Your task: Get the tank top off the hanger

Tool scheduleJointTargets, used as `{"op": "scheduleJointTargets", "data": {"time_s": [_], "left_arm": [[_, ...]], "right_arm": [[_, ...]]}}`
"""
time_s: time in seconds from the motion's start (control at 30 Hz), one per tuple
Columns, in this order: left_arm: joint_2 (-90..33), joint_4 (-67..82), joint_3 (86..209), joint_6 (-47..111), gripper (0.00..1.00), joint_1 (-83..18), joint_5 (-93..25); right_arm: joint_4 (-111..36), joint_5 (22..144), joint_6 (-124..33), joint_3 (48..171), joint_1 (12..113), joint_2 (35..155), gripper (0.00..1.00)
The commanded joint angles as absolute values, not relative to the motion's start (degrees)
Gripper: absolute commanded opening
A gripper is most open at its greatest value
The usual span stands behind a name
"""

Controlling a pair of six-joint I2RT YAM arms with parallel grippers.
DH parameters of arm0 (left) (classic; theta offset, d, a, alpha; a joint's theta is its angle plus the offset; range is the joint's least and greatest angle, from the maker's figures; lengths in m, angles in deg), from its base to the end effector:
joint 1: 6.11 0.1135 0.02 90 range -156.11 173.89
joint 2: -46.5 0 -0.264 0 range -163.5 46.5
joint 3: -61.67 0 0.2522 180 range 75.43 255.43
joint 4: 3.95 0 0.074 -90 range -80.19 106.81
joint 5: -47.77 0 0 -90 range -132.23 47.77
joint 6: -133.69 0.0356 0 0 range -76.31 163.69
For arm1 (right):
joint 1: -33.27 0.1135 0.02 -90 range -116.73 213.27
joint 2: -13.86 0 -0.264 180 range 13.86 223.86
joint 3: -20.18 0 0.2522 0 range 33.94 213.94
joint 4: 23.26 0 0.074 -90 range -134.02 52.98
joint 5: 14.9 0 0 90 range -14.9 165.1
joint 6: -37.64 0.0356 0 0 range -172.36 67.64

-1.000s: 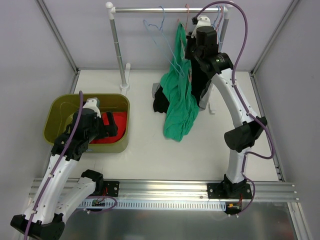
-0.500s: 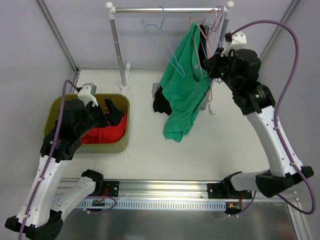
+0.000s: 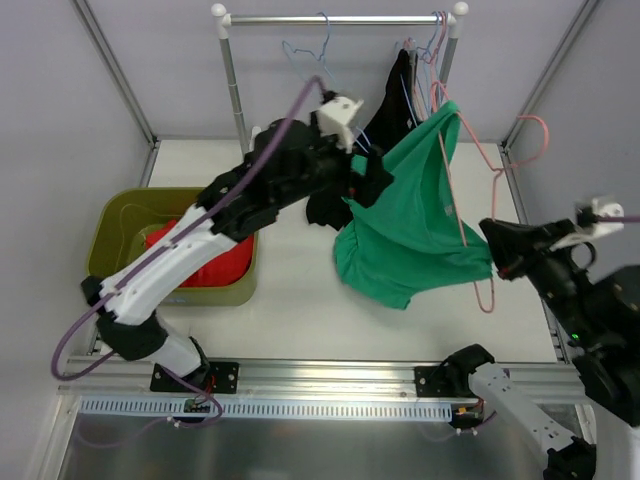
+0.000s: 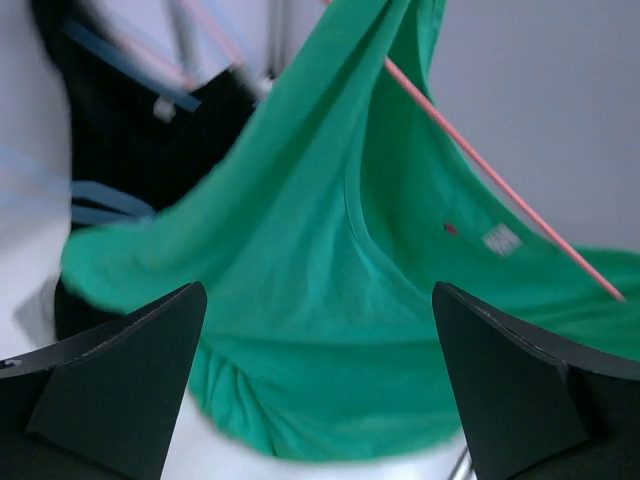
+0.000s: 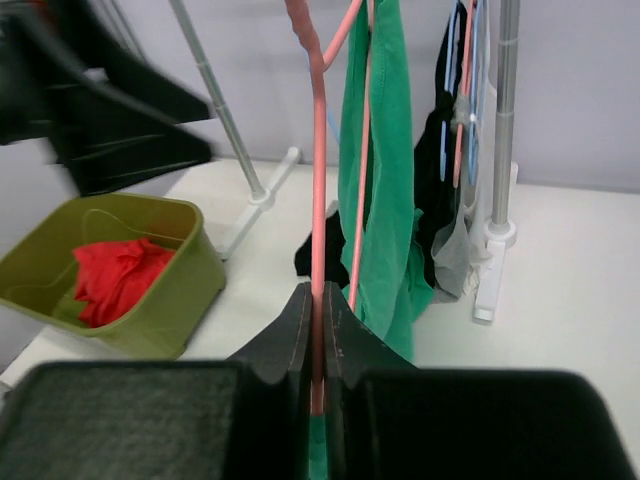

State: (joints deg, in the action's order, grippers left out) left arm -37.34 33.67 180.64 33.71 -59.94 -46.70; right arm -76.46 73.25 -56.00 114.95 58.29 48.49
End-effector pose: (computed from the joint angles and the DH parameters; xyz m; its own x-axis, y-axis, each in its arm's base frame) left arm 0.1836 -0.2465 0.5163 -0.1568 -0.0783 -0.9845 0.7429 0.6475 -0.1698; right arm 0.0341 0.0147 0.4955 0.1343 -0.0074 -0.9909 -0.3859 0.9206 -0.0591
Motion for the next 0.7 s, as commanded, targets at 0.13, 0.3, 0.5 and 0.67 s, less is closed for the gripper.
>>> {"op": "scheduleJointTargets", "data": {"time_s": [0.13,0.3,0.5,0.67], "left_arm": [[-55.71,27.57,206.18,49.66,0.90,-68.60,-40.21],[-59.06,20.99,206.04,52.83,0.70,-72.12,-43.10],[-58.10,19.22,203.24,52.65,0.37,-72.21,-47.33],[-56.60,18.08,201.56,52.92,0.03,-72.21,-51.34]], "right_arm": [[-90.89,80.29,-55.87,127.18,58.15,45.23,0.00],[-94.68,80.20,-56.66,132.55,58.15,44.97,0.00],[-95.82,79.15,-57.98,133.08,58.23,45.23,0.00],[-95.73,81.07,-58.59,132.82,58.23,45.76,0.00]]}}
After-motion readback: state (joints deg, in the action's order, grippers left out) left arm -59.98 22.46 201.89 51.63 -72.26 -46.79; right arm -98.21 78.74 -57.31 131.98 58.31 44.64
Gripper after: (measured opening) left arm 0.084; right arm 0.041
